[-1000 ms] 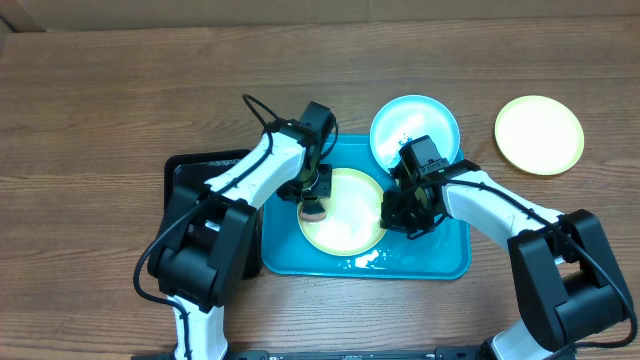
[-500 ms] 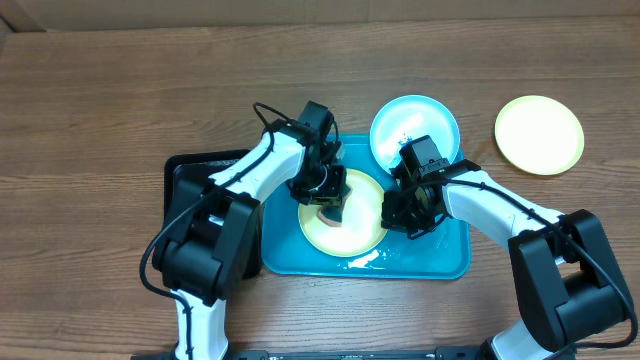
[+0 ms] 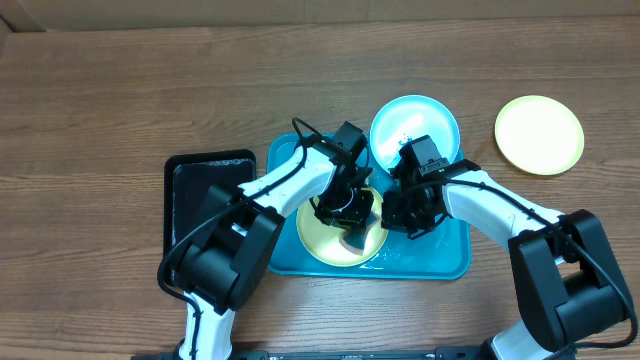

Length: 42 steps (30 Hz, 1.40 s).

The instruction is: Clean dirty plates on tray and stack at the side

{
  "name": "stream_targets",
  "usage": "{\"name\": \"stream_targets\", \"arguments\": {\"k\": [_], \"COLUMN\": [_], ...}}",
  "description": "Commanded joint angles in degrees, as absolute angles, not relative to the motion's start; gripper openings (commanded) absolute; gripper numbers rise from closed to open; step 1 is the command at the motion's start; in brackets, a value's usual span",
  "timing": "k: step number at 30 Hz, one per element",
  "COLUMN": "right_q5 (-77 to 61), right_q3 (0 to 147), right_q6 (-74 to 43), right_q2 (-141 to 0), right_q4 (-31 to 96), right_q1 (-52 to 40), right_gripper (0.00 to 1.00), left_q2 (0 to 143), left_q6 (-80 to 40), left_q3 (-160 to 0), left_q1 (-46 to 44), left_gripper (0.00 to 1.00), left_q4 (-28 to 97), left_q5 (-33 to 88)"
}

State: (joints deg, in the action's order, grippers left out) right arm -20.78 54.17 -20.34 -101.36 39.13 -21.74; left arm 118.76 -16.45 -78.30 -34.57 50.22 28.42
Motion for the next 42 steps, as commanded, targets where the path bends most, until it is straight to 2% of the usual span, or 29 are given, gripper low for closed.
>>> {"name": "stream_targets", "arguments": {"k": [1, 6, 11, 15, 23, 28, 35, 42], "right_q5": [-18.13, -18.11, -18.11, -18.11, -18.11, -18.11, -18.11, -14.28], "right_q3": [53.49, 53.49, 53.49, 53.49, 53.49, 53.49, 53.52, 59.18], "right_q6": [-19.68, -19.66, -19.66, -19.64, -19.66, -19.66, -18.2, -15.46], "right_q2": [-102.3, -102.3, -102.3, -102.3, -102.3, -102.3, -102.3, -101.78], "right_q4": [39.55, 39.51, 39.51, 39.53, 39.53, 39.55, 39.59, 44.69], "right_q1": [-22.11, -22.11, -22.11, -22.11, -22.11, -22.11, -22.11, -22.35], "right_gripper": [0.04, 0.04, 0.04, 0.04, 0.04, 0.04, 0.04, 0.04], "left_q2": [120.64, 120.64, 120.64, 120.64, 120.2, 120.2, 120.18, 119.15], "left_q6": [-15.59, -16.01, -23.55, -26.96, -27.31, -28.34, -28.32, -30.89], "left_q3": [-77.25, -77.25, -77.25, -77.28, -84.25, -93.23, -104.07, -105.03], "left_q1": [-34.96, -34.59, -32.45, -31.05, -30.39, -30.35, -30.59, -23.94], "left_gripper": [0.04, 0.04, 0.04, 0.04, 0.04, 0.04, 0.04, 0.04], "left_q4": [53.41, 57.45, 62.98, 65.82, 67.29, 72.23, 81.6, 89.23], "left_q5": [24.23, 16.27, 1.85, -4.73, -7.53, -11.88, -11.14, -11.07]}}
